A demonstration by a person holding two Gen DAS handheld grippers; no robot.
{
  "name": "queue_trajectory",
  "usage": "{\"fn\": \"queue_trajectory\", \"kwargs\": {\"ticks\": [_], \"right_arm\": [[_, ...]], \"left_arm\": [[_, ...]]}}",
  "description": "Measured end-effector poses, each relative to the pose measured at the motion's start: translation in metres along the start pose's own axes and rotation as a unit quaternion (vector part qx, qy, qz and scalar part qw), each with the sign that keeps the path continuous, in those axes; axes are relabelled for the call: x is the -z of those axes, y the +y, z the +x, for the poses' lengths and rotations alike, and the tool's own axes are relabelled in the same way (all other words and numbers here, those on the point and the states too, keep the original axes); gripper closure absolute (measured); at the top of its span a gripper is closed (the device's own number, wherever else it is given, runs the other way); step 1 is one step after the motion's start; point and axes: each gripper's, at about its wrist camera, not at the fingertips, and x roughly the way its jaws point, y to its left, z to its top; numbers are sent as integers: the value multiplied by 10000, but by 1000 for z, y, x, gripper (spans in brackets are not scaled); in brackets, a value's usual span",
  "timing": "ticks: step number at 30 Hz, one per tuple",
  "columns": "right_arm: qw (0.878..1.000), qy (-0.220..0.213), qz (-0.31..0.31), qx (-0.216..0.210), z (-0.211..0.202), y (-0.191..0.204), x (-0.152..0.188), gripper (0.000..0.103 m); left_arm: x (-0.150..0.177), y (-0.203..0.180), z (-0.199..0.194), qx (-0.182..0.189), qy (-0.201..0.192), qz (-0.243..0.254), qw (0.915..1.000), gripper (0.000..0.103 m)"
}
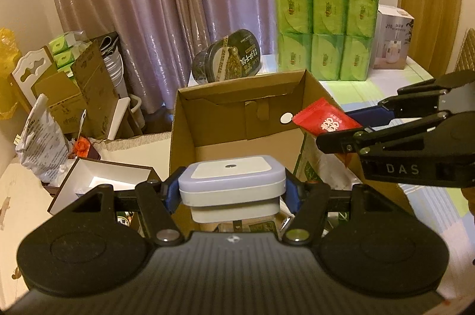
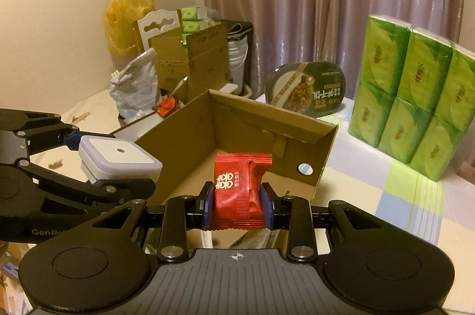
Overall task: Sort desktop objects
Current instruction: 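Carry the plug adapter with the left gripper while the right gripper carries the candy packet to the cardboard box, then open the left gripper to drop the plug adapter while the right gripper drops the candy packet inside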
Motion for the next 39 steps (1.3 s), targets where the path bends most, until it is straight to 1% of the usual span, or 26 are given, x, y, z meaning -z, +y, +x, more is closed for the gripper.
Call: {"fn": "queue_trajectory", "kwargs": {"ticks": [11, 24, 30, 32, 39], "right_arm": [[10000, 74, 3, 14, 18, -7, -4, 73], [9999, 139, 52, 44, 29, -11, -5, 73], [9999, 115, 63, 57, 29, -12, -7, 73], [9999, 103, 69, 70, 28, -13, -7, 73], [9998, 107, 103, 93, 26, -18, -7, 73]], "left_arm": [[-3, 1, 27, 67, 147, -27, 9999, 42], [-5, 2, 46, 67, 286, 29, 9996, 42], [-8, -2, 53, 41, 231, 125, 9996, 41], [-9, -2, 55, -18, 193, 123, 9997, 35], [-8, -3, 47, -91, 89, 285, 9995, 34]]}}
